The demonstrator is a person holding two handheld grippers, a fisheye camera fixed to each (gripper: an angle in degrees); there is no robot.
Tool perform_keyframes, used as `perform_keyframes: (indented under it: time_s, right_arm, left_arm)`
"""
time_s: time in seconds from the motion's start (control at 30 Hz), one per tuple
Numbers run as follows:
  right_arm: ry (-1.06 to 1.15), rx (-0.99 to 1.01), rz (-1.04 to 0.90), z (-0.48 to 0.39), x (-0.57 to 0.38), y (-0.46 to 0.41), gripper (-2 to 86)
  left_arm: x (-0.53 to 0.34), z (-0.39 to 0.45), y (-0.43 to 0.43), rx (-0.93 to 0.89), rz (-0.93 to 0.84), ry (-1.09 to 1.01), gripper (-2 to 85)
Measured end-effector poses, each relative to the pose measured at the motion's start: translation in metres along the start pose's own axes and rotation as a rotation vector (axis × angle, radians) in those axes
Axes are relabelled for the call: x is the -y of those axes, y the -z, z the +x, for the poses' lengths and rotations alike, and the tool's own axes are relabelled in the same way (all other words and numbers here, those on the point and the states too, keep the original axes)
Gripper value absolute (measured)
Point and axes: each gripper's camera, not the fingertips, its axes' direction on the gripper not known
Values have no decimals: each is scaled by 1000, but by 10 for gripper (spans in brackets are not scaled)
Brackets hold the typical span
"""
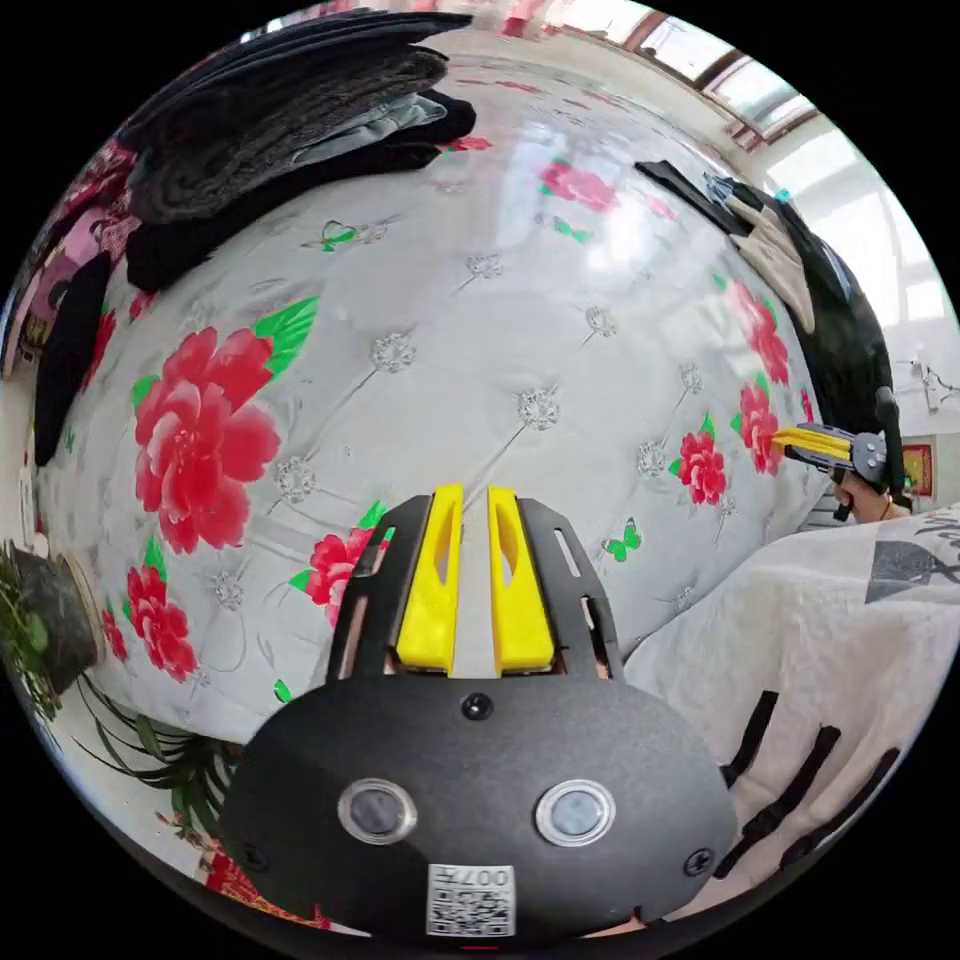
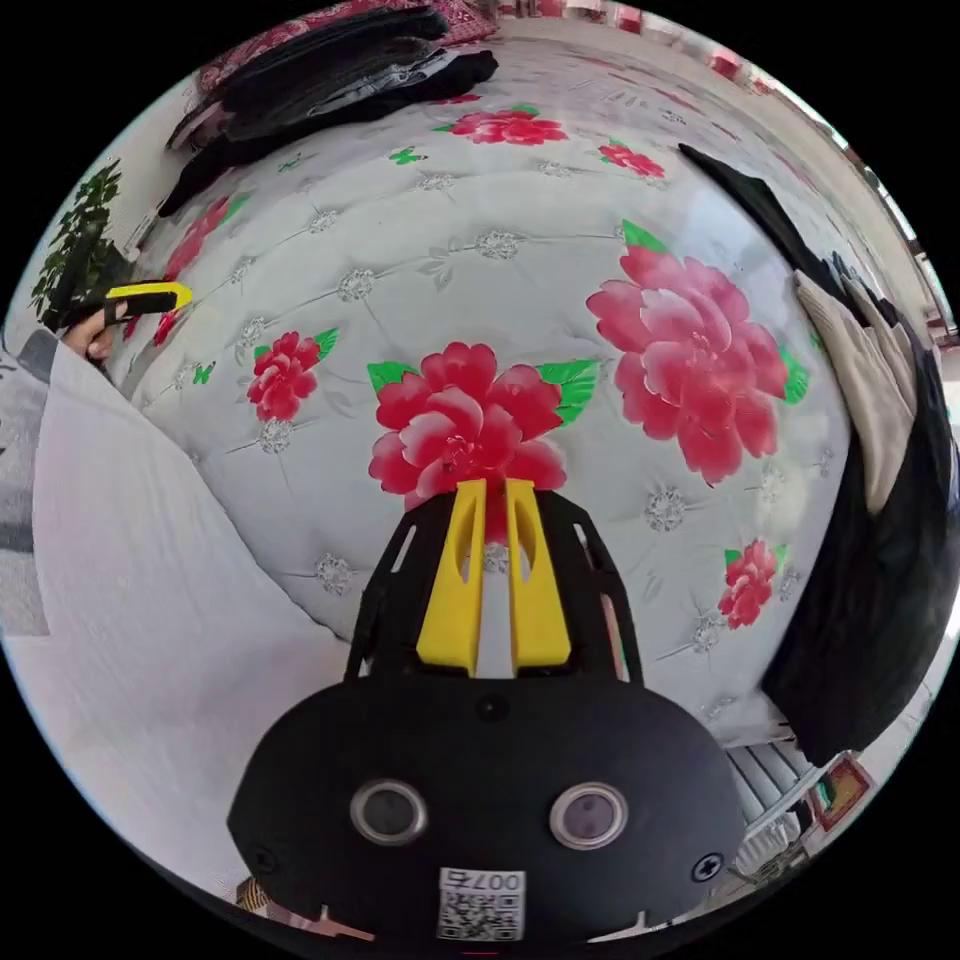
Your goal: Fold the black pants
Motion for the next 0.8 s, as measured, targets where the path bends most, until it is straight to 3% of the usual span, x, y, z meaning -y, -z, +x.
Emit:
perform_keyframes:
  time_s: [0.1,0.2,0.37,0.5,0.57,0.63,0.8]
  right_arm:
    - [-27,-37,131,1,-24,4,30]
    - [-210,91,204,38,-42,18,44]
    - [-745,-189,428,210,-116,85,64]
    - [-1007,-334,383,346,-173,119,71]
    - [-1089,-332,270,415,-199,119,74]
    - [-1109,-308,153,449,-209,107,75]
    - [-1112,-280,202,464,-225,110,58]
  left_arm:
    - [30,55,-23,165,-84,-176,5]
    - [41,100,-42,348,-164,-304,-4]
    - [34,156,-66,590,-229,-595,-8]
    - [51,168,-74,601,-312,-494,-8]
    - [63,170,-76,581,-361,-415,-8]
    - [68,171,-77,565,-387,-379,-8]
    - [71,166,-73,517,-397,-321,-8]
